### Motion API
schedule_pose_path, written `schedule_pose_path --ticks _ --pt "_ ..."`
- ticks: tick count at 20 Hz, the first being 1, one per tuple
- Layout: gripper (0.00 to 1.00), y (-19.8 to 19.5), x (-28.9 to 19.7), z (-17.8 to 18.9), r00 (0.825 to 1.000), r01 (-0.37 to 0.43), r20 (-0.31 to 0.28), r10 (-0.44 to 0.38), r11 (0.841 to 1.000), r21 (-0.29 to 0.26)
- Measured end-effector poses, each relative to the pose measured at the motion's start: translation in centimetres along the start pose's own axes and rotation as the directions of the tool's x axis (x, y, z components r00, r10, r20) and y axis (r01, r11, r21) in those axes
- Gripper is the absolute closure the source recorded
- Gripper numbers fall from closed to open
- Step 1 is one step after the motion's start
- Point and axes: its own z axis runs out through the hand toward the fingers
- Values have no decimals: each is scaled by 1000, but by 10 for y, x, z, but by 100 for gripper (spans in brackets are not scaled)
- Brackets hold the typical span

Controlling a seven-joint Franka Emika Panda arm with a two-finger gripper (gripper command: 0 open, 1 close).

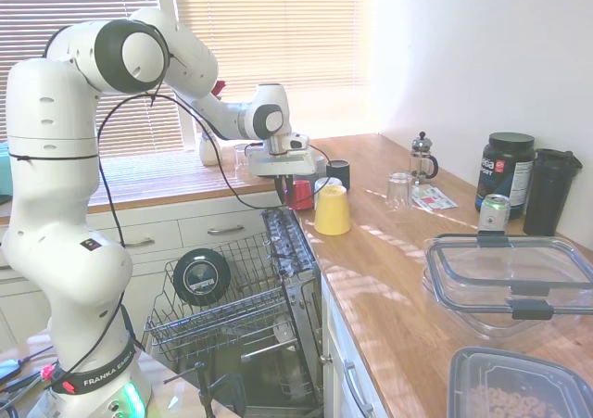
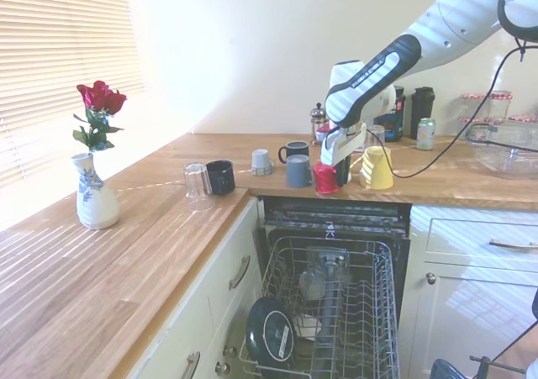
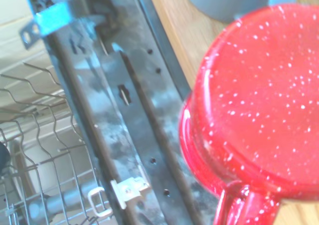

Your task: Unload the mug from the dish rack

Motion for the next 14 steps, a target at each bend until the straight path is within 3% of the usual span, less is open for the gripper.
schedule_pose_path --ticks 13,14 --pt "100 8 38 11 999 -32 20 32 999 -14" --pt "0 7 40 12 999 -31 25 31 999 -17"
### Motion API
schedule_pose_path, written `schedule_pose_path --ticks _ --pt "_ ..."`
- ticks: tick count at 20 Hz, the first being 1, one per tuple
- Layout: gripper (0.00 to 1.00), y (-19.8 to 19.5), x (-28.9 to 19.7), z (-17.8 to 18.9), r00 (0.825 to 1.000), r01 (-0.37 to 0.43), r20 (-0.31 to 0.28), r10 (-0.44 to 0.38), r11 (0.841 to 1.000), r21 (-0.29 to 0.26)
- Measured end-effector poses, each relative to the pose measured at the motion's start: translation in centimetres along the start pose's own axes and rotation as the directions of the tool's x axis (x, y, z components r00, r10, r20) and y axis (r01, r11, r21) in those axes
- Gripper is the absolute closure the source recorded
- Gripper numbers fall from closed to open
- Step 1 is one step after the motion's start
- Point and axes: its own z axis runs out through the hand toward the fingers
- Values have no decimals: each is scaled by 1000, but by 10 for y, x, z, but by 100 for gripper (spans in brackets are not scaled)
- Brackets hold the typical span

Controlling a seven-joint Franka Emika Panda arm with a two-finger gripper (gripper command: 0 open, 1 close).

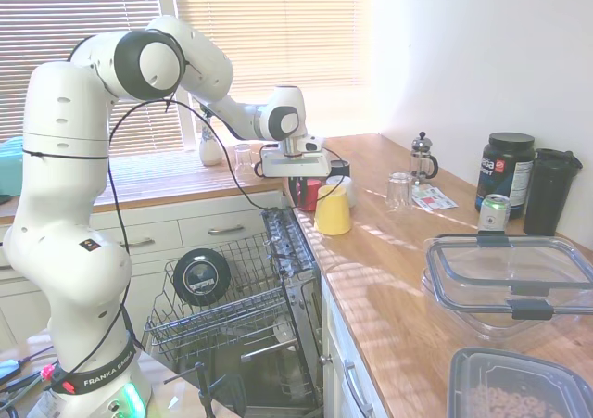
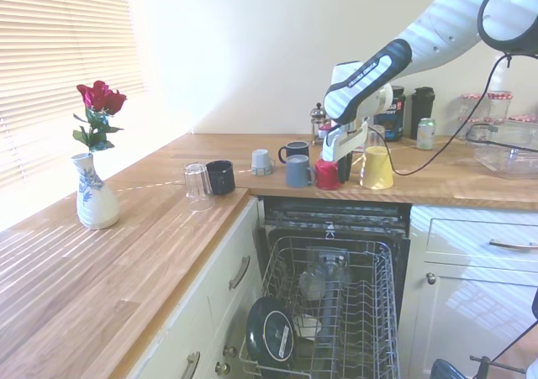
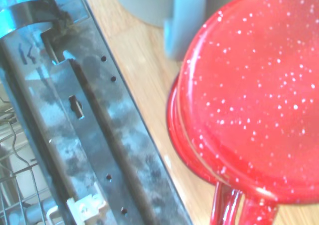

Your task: Unload the mug from the dish rack

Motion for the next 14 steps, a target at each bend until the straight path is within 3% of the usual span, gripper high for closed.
schedule_pose_path --ticks 5,14 --pt "0 -5 7 -2 999 -21 29 22 1000 -22" --pt "0 -3 9 -4 998 -62 29 63 998 -29"
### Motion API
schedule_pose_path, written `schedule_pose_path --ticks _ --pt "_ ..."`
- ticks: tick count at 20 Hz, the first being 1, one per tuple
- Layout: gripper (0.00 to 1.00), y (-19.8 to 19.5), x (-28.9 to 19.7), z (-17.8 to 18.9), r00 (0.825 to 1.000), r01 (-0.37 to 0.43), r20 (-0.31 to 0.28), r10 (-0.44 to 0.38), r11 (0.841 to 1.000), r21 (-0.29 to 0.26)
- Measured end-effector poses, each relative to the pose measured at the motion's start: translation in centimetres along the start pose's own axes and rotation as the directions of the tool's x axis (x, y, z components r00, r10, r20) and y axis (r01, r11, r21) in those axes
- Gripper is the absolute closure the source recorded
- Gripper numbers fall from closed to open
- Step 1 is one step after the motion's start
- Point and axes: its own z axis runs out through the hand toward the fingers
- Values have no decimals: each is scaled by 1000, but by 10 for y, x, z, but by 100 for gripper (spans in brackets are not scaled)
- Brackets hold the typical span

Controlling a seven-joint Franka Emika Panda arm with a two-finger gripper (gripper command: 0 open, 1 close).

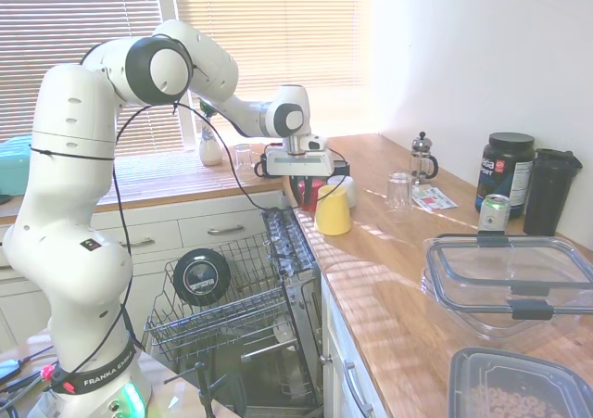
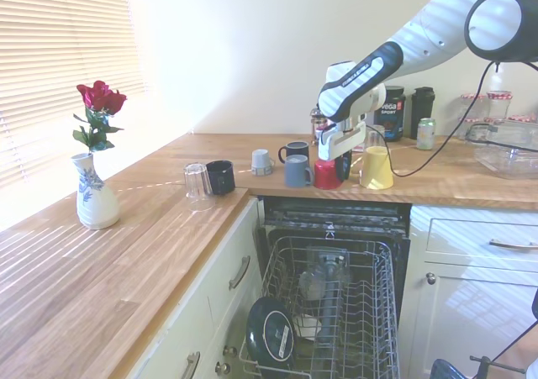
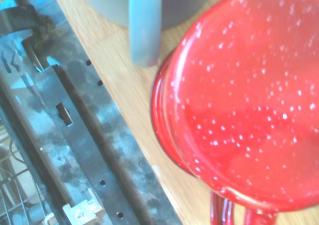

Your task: Unload the mug from the dish rack

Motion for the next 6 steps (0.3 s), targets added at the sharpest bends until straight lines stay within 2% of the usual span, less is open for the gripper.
schedule_pose_path --ticks 3,6 --pt "0 4 -4 -10 1000 -5 -20 5 1000 -4" --pt "0 16 -33 -18 999 -5 -42 4 1000 -19"
